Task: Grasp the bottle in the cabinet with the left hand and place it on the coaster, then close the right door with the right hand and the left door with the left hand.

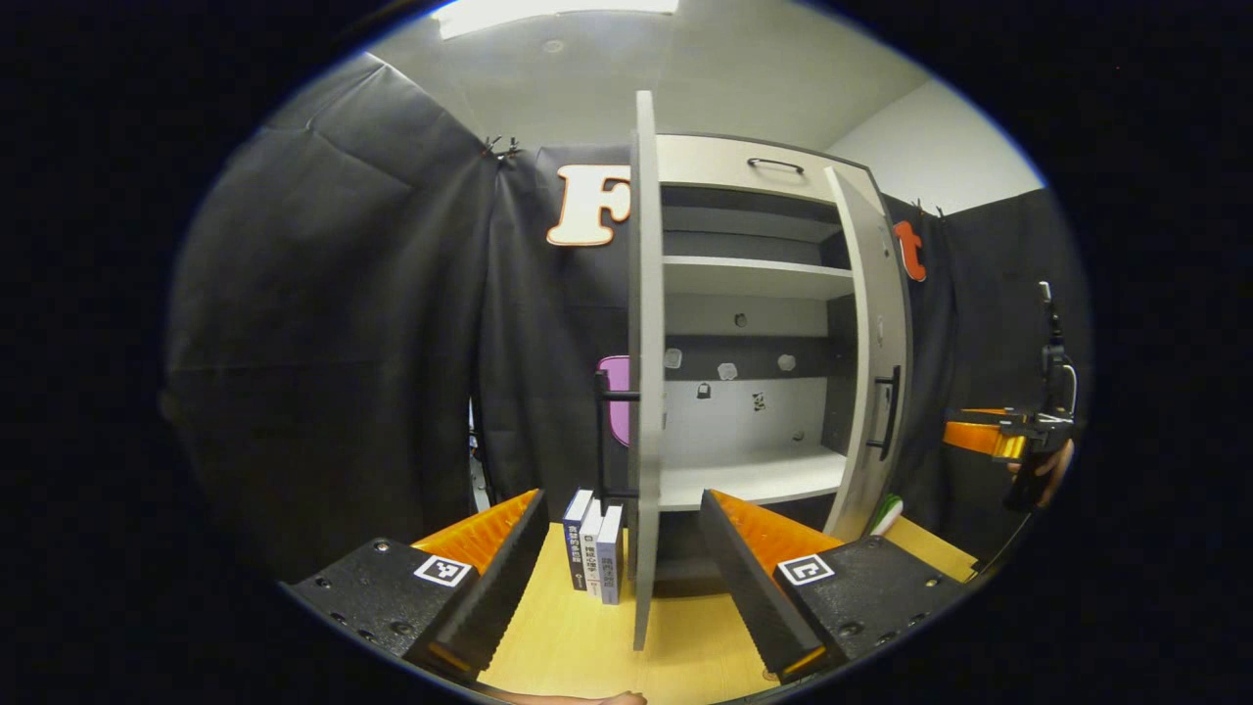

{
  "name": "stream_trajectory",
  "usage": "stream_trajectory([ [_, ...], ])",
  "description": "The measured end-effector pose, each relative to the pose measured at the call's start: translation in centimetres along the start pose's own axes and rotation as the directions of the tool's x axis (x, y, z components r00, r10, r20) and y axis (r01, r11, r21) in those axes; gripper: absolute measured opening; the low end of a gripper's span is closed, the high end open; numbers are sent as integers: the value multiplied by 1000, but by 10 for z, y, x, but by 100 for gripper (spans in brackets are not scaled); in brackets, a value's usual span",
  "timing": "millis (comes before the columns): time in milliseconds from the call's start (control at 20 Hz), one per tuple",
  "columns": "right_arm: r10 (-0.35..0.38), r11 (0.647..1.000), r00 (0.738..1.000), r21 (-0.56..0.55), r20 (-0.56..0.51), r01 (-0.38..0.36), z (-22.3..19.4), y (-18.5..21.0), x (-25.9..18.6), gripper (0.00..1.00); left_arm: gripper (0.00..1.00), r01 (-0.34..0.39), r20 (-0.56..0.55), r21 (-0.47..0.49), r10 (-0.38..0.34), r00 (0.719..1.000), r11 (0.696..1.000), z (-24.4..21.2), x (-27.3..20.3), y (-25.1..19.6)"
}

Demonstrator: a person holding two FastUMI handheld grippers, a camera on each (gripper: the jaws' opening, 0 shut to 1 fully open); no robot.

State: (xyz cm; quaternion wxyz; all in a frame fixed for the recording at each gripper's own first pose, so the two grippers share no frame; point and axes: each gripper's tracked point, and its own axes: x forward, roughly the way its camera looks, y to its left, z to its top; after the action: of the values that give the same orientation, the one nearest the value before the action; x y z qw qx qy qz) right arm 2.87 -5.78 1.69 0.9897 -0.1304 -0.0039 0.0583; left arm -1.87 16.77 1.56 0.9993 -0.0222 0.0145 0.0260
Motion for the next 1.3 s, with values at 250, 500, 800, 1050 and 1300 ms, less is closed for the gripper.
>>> stream_trajectory([
  [250, -22, 999, 1000, -30, 18, 23, 0, -1, -22, 98, 96, -95, -24, 9, 95, 995, 995, -4, 32, 62],
  [500, -34, 998, 999, -43, 6, 35, -1, 2, -34, 98, 98, -161, -30, -24, 160, 987, 987, -5, 64, 108],
  [800, -20, 1000, 1000, 9, 19, 20, 15, 21, -48, 98, 96, -151, -23, 15, 152, 988, 988, 1, 87, 125],
  [1050, 0, 1000, 999, -6, 46, 0, 27, 45, -61, 98, 98, -69, -37, 6, 69, 997, 998, -4, 100, 91],
  [1300, 8, 1000, 999, -9, 31, -7, 22, 47, -68, 98, 88, -64, -20, 29, 65, 998, 997, 4, 104, 65],
])
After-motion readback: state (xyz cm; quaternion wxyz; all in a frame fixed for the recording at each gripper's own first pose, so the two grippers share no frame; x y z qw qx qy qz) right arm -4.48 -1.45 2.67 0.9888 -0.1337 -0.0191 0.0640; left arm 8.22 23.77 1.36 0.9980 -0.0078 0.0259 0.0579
